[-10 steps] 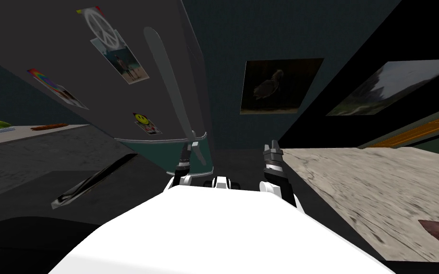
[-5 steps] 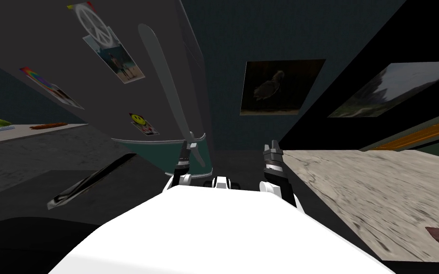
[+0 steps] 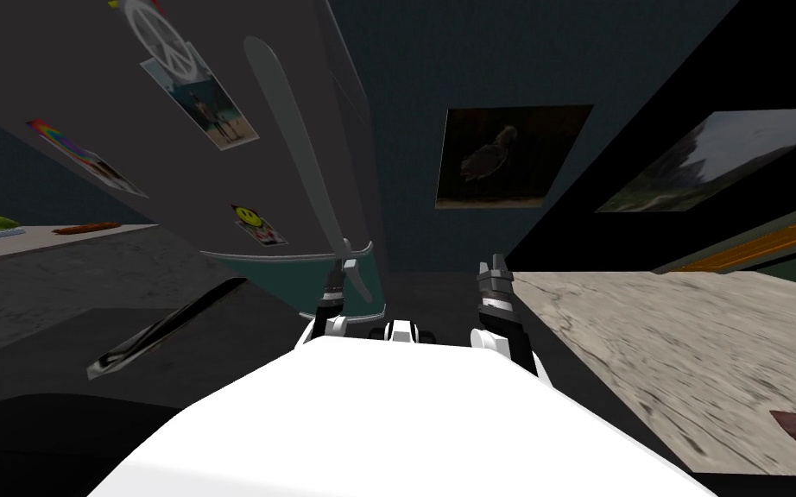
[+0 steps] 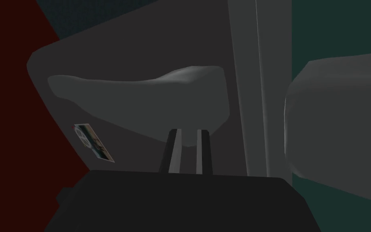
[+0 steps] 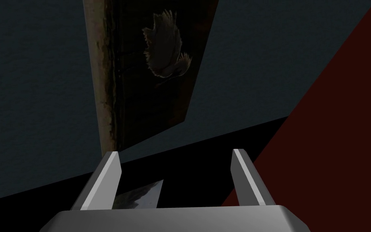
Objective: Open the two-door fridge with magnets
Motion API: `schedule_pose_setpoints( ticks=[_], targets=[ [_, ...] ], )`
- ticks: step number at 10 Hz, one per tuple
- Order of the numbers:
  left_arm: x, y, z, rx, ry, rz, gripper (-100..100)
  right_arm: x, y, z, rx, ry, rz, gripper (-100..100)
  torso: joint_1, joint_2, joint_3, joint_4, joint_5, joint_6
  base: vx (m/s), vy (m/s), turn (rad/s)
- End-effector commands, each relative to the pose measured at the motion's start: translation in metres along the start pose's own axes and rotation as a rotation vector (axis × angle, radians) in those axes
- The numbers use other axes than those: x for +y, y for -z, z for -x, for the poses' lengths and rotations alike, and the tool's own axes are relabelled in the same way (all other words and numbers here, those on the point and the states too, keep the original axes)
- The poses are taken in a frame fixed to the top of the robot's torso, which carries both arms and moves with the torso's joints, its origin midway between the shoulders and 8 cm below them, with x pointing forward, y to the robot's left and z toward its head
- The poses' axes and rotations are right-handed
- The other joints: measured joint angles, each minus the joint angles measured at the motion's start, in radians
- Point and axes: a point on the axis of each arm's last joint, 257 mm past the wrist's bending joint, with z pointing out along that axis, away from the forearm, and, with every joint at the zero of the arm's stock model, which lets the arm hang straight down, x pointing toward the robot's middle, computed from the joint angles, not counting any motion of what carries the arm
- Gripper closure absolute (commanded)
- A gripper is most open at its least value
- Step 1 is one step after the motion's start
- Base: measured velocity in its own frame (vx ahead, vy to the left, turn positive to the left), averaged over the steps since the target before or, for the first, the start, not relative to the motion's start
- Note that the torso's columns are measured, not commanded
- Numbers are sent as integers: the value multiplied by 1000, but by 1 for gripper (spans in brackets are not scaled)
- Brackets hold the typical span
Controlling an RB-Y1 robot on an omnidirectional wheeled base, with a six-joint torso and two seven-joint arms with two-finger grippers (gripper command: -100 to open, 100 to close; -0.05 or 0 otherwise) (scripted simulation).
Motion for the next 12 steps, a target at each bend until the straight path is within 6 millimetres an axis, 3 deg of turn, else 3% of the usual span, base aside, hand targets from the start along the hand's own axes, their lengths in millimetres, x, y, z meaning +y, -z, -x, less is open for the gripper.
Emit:
schedule_pose_setpoints(
  ticks=[1, 2, 12],
  targets=[
    [2, 4, -2, 0, 1, 0, 100, 0, 0, 0, 0, 0, 0, 0, -1, -1, 0, 0, 0, 0, -22, 11, -1],
    [4, 2, 3, 12, -16, 14, -100, 0, 0, 0, 0, 0, 0, 0, -1, -3, -2, -1, 0, 0, -3, -17, 14],
    [6, -16, 34, 34, -97, 122, -100, 0, 0, 0, 0, 0, 0, 0, -1, -2, -1, -1, 0, 0, 15, -44, 20]
  ],
)
